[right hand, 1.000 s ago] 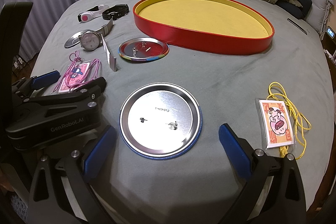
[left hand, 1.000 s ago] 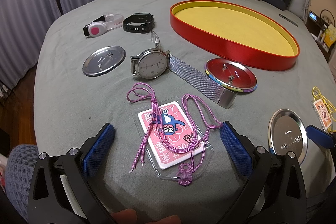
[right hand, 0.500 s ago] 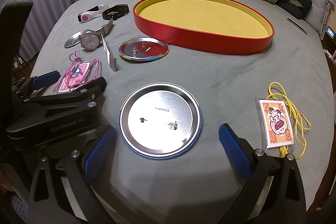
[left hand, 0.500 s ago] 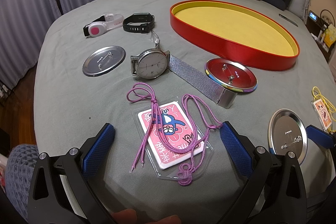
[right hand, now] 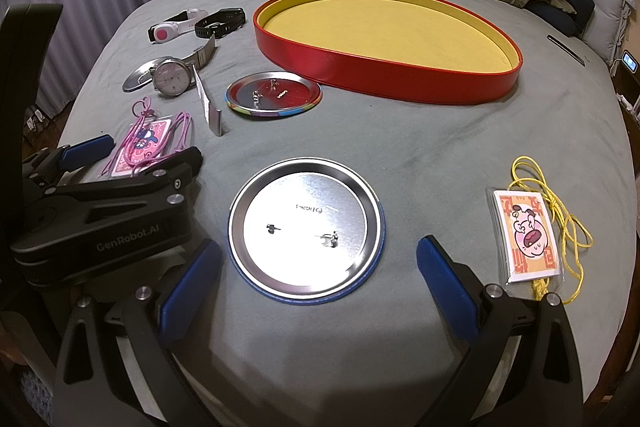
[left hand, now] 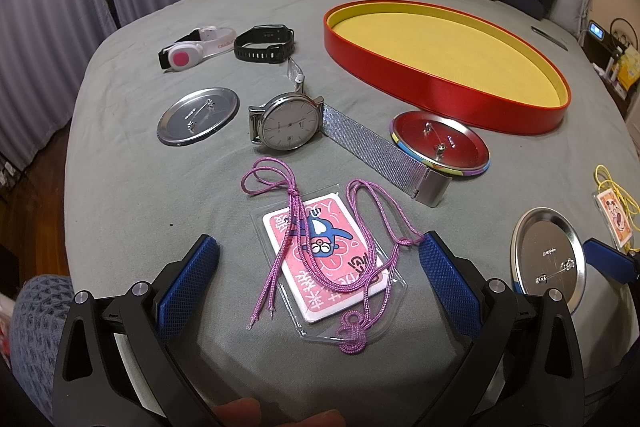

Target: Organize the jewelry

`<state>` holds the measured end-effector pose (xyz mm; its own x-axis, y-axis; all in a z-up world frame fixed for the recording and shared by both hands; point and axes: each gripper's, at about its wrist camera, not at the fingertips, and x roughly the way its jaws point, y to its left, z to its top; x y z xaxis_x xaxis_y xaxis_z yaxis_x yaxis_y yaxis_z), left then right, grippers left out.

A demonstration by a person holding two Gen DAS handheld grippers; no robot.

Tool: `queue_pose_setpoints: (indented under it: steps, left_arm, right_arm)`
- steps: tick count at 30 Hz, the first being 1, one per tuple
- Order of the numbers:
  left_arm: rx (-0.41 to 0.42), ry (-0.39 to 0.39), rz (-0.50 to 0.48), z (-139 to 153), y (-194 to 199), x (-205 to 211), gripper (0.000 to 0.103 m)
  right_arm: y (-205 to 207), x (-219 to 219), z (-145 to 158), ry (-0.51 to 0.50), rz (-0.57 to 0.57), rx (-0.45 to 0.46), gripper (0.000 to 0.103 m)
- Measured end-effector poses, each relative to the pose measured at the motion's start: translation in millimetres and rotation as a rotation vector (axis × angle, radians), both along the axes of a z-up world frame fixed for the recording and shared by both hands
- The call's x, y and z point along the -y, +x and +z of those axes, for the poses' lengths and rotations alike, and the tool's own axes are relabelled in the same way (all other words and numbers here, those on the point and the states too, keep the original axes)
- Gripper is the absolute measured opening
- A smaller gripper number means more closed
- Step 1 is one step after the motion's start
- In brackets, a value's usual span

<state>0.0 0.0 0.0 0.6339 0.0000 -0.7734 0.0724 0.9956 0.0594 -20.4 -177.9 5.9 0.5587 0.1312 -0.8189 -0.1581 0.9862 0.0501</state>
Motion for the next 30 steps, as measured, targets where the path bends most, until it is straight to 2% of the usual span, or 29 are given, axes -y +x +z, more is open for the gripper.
queue_pose_setpoints:
  steps: [30]
  left_arm:
    - [0.011,-0.009,-0.012,3.9,-1.7,-0.6,0.098]
  right_arm:
    - [-2.3,-0.7,-1.3,-0.001,0.0,-0.004,0.095]
